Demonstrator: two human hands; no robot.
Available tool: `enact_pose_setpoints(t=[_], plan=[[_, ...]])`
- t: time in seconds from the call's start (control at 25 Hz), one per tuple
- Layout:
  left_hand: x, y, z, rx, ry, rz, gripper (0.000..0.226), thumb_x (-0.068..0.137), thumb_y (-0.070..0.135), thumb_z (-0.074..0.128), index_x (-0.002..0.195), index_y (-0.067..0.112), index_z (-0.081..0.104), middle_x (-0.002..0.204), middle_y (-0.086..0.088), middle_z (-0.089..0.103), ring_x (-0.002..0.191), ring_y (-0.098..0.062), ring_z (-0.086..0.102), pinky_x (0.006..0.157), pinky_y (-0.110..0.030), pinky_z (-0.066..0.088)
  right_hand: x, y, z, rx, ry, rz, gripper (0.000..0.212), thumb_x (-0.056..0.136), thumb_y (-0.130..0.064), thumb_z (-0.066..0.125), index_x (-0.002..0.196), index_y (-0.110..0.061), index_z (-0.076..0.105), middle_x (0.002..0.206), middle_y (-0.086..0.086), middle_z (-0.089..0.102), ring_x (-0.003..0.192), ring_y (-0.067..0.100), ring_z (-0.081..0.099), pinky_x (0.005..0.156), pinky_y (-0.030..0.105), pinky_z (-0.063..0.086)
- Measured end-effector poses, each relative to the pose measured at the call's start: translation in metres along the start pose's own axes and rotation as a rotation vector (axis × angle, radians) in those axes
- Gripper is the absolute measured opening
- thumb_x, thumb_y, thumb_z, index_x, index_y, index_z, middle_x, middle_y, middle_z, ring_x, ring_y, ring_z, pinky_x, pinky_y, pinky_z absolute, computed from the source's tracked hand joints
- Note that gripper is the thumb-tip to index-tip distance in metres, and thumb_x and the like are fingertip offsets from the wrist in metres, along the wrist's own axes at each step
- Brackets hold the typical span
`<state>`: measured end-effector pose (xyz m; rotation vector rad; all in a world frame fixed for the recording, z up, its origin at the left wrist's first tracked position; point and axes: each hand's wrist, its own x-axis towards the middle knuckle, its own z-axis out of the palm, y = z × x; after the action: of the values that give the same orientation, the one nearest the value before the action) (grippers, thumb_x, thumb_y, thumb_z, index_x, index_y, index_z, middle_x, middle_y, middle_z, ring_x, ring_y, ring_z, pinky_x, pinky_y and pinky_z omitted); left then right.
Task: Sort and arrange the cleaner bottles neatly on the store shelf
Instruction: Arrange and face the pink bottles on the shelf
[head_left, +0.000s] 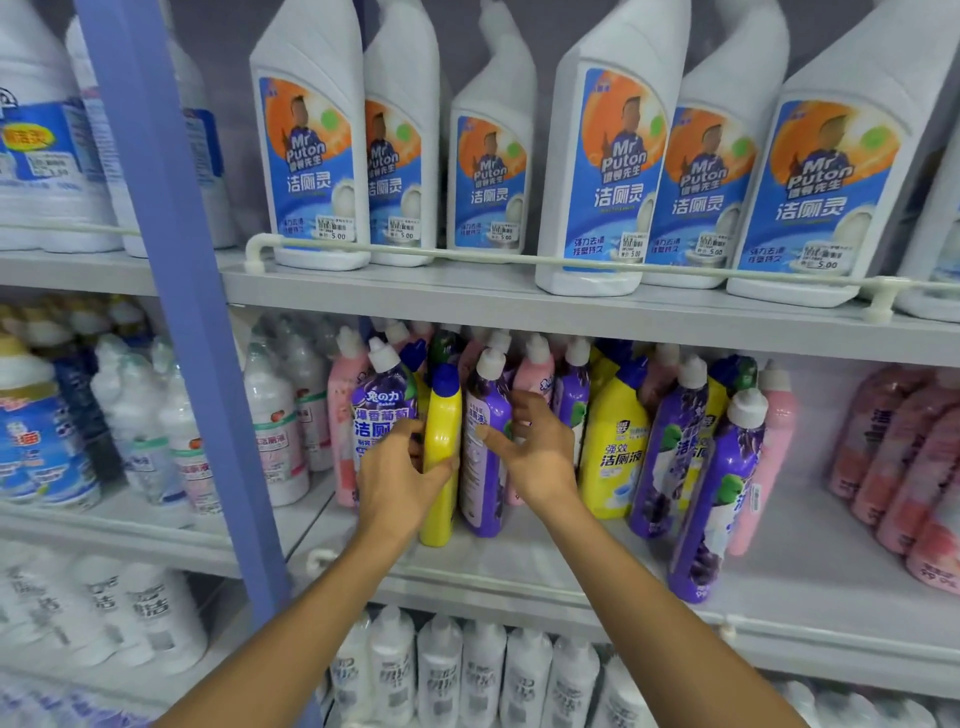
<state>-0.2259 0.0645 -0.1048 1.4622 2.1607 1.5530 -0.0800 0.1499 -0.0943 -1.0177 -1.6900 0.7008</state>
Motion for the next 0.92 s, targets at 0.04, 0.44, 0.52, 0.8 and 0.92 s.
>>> enact_pose_setpoints(t=[0.04,0.44,0.52,0.8,0.92], plan=[[0.000,-0.003,0.001,-0.014,-0.012,-0.005,0.039,0.072,0.032,0.087,0.104,0.024,0.067,0.080,0.009,0.073,0.074,-0.012,0.070,0.071,-0.037,0.058,0.001,0.002,0.000,0.000,0.001,0.001,0.057,0.079,-0.026,0.088,0.129,-0.014,0.061,0.102,-0.007,0.066,0.090,0.013,0.063,0.082,0.020,0.052],[0.009,-0.002,0.010,-0.076,-0.012,-0.037,0.035,0.077,0.028,0.086,0.107,0.023,0.070,0.082,0.004,0.075,0.076,-0.017,0.072,0.076,-0.042,0.060,0.002,0.003,0.006,-0.005,0.009,0.006,0.062,0.081,-0.031,0.087,0.133,-0.013,0.058,0.111,-0.003,0.070,0.091,0.005,0.063,0.074,-0.001,0.044],[0.012,-0.002,-0.005,-0.197,-0.112,-0.067,0.040,0.079,0.022,0.085,0.116,0.019,0.070,0.089,0.000,0.075,0.079,-0.016,0.073,0.080,-0.040,0.061,0.001,-0.001,-0.001,0.011,-0.041,-0.004,0.059,0.081,-0.027,0.087,0.131,-0.011,0.060,0.105,-0.007,0.068,0.084,-0.007,0.062,0.077,0.004,0.049],[0.052,-0.006,-0.091,-0.268,0.036,0.033,0.036,0.080,0.022,0.084,0.112,0.013,0.070,0.092,-0.001,0.076,0.088,-0.014,0.072,0.081,-0.029,0.058,0.032,-0.006,-0.058,-0.185,-0.118,-0.167,0.059,0.079,-0.031,0.088,0.132,-0.018,0.064,0.116,-0.010,0.067,0.099,0.003,0.068,0.083,0.005,0.047],[0.075,-0.006,-0.093,-0.277,0.131,0.020,0.021,0.087,0.031,0.078,0.104,0.023,0.067,0.097,0.007,0.073,0.091,-0.010,0.069,0.080,-0.028,0.056,0.057,-0.014,-0.074,-0.183,-0.087,-0.201,0.048,0.077,-0.018,0.088,0.120,-0.022,0.067,0.107,-0.017,0.066,0.093,-0.018,0.060,0.080,0.005,0.046]])
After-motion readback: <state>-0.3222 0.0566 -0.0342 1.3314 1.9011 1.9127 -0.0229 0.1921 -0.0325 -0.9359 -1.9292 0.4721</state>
